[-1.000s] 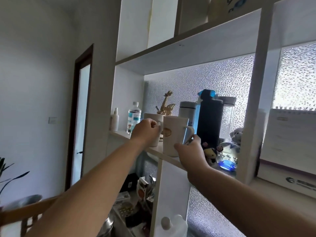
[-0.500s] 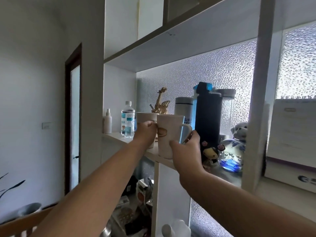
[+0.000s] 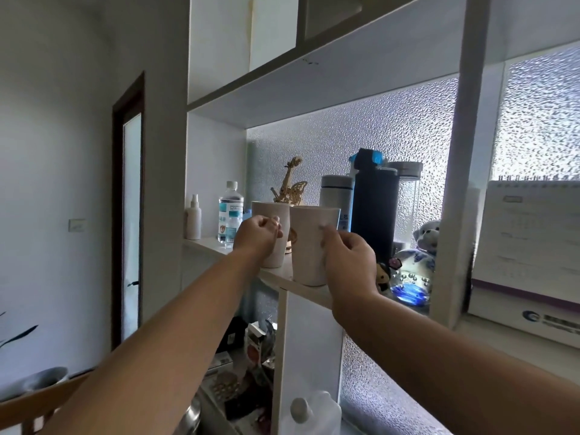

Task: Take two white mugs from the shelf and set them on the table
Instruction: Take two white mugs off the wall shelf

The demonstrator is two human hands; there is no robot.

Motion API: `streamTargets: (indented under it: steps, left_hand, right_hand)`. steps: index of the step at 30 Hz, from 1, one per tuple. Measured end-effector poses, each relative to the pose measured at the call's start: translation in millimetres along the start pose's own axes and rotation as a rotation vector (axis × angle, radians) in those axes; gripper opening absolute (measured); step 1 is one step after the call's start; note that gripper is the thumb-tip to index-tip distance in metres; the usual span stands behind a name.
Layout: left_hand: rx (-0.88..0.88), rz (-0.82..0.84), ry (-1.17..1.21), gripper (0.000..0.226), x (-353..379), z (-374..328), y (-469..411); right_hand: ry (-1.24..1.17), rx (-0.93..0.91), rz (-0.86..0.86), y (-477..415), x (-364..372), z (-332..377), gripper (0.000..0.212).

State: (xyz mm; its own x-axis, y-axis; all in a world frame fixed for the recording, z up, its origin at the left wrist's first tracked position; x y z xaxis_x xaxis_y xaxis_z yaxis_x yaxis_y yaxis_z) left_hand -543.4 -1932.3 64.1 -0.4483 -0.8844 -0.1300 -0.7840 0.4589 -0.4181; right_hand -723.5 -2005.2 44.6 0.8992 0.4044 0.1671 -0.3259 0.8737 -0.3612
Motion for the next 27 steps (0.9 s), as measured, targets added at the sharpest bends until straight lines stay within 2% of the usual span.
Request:
streamTargets:
  steps: [5, 10, 12, 16, 19, 24, 27]
  left_hand:
    - [-0.057, 0.003, 0.068, 0.032, -8.9, 2.3, 9.9]
    - [-0.194, 0.005, 0.289, 0.02, -23.1, 14.9, 22.3]
    - [-0.196, -0.004, 0.316, 0.019, -29.4, 12.8, 27.9]
    - [-0.189, -0.042, 0.325, 0.029, -49.9, 4.7, 41.3]
    - [-0.189, -0.088, 0.326, 0.029, -71.5, 6.3, 52.6]
    - [-0.159, -0.154, 0.26, 0.028, -113.8, 13.3, 82.6]
    - [-0.132, -0.224, 0.184, 0.03, -145.2, 20.0, 107.7]
  right_hand:
    - [0.025, 0.073, 0.034, -3.3, 4.4, 1.5, 0.02]
    - [-0.01, 0.138, 0.102, -4.9, 4.8, -0.4, 0.027]
    - [-0.008, 0.128, 0.112, -3.0, 1.9, 3.3, 0.029]
    - [-0.005, 0.117, 0.115, 2.9, -2.6, 8.3, 0.027]
    - [-0.033, 0.099, 0.161, 11.2, 1.6, 13.4, 0.024]
    - [-0.093, 0.049, 0.265, 31.1, 32.4, 22.6, 0.025]
    - [-0.121, 0.094, 0.345, 51.0, 60.6, 5.6, 0.03]
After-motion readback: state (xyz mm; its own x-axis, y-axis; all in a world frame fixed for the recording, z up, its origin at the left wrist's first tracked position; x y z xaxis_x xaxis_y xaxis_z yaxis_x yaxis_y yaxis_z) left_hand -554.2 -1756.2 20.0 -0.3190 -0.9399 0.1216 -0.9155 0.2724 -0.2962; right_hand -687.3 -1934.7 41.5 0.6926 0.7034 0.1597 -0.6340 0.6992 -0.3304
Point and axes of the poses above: each hand's wrist, its own y-axis away from the middle knuckle, its own x-axis out of the palm, z = x × y, the point moved 9 cm from there along -y, towards the middle knuckle, and after that the axes turned 1 degree about -z, right-handed, at the moved point
